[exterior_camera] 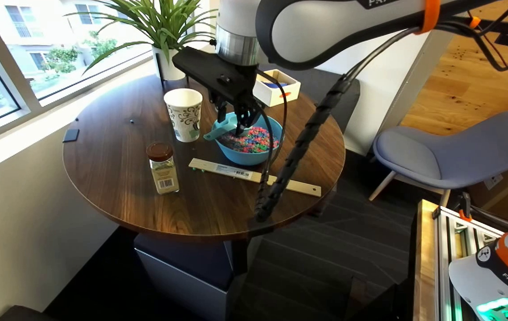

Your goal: Move the bowl to the left then put the spoon into the cup

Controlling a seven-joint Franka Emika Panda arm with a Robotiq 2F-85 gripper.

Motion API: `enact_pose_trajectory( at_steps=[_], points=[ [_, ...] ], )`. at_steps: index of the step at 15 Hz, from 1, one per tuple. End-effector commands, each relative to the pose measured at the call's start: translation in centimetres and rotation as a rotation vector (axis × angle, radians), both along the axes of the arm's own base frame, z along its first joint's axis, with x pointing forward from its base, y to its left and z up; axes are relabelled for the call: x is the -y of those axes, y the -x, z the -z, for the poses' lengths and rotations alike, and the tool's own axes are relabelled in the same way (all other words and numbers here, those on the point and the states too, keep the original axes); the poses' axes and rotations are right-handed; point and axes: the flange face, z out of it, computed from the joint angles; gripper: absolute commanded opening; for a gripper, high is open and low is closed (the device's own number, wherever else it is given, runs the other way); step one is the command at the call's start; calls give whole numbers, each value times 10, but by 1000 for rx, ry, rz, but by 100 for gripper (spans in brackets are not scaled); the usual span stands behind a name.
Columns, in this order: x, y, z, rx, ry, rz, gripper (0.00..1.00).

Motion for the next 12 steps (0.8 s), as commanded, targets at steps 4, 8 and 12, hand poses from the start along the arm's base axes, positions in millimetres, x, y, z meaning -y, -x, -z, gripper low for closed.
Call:
enact_pose_trajectory(
  at_steps=[4, 8, 12],
  points=[
    [2, -23, 8, 1, -7, 101, 64],
    [2, -30, 21, -17, -2, 110, 57],
    [3, -33, 22, -26, 10, 118, 27]
  ],
)
